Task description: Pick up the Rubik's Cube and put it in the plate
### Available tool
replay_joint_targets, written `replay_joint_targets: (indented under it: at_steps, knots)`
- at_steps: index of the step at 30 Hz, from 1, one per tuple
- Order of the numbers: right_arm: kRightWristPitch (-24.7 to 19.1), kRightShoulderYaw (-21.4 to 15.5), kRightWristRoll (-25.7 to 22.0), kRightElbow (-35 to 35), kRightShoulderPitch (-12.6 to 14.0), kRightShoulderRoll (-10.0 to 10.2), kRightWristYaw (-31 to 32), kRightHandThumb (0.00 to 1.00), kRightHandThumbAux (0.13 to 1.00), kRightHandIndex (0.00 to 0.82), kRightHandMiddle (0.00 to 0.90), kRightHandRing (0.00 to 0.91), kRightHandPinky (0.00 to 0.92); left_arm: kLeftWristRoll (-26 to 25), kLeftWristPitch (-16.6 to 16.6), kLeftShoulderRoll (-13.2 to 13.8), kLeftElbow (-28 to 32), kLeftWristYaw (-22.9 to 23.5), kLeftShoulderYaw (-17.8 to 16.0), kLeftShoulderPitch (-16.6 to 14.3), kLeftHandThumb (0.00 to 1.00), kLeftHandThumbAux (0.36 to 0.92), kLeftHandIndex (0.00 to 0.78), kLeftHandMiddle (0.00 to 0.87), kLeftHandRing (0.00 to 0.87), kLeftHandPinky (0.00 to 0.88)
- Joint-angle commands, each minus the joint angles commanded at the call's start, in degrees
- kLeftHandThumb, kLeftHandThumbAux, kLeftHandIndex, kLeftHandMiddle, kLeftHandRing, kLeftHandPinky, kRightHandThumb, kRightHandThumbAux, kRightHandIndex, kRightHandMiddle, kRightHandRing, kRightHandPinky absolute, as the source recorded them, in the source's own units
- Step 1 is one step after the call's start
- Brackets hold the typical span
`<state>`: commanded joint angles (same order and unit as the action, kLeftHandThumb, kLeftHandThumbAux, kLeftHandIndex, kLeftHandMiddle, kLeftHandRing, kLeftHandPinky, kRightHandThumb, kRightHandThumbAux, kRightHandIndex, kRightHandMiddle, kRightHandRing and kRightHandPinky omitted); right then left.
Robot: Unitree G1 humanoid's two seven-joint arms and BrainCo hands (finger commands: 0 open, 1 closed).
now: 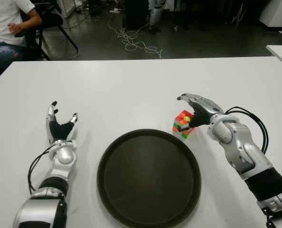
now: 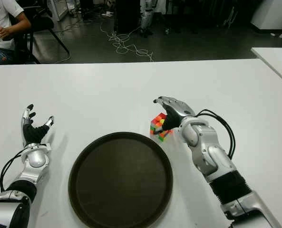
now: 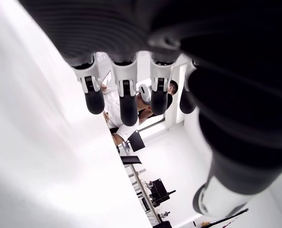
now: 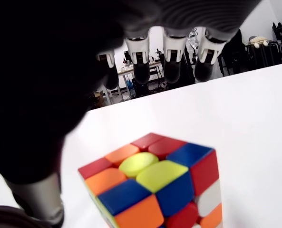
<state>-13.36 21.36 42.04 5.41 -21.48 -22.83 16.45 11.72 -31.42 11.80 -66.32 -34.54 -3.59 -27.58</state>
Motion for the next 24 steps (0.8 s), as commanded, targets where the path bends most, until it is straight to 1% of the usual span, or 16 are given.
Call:
replay_joint_targets:
  at_steps: [3,8,17,22,24]
  knots:
    - [0.1,0.36,0.29,0.61,-0.01,0.18,-0.62,0.0,0.82,0.0,0.0,0.0,0.0,0.0,-0.13,0.04,0.09,0.15,0.09,0.07,0.0,0.765,0.092,0.109,0.111,0.097]
    - [0.38,0.68,0.44,1.04,-0.08,0.06,-1.0,0.0,0.828,0.0,0.0,0.0,0.0,0.1,-0.33,0.07,0.17,0.1,0.25,0.14,0.0,0.766,0.091,0.105,0.107,0.091]
    - [0.57,0.71,0.15,0.91,0.14,0.35,-1.84,0.0,0.852,0.0,0.0,0.0,0.0,0.38,0.16,0.26,-0.15,-0.4,0.36,-0.04,0.0,0.794,0.09,0.108,0.105,0.084]
    - [1.02,0.48,-0.54,1.52,0.18,0.56,-2.28,0.0,0.855,0.0,0.0,0.0,0.0,0.37,0.23,0.3,0.01,-0.21,0.39,-0.04,0.0,0.793,0.085,0.1,0.097,0.077]
    - [1.3,0.42,-0.67,1.7,0.17,0.6,-2.48,0.0,0.853,0.0,0.0,0.0,0.0,0.4,0.2,0.3,0.06,-0.24,0.42,-0.01,0.0,0.794,0.085,0.103,0.101,0.086]
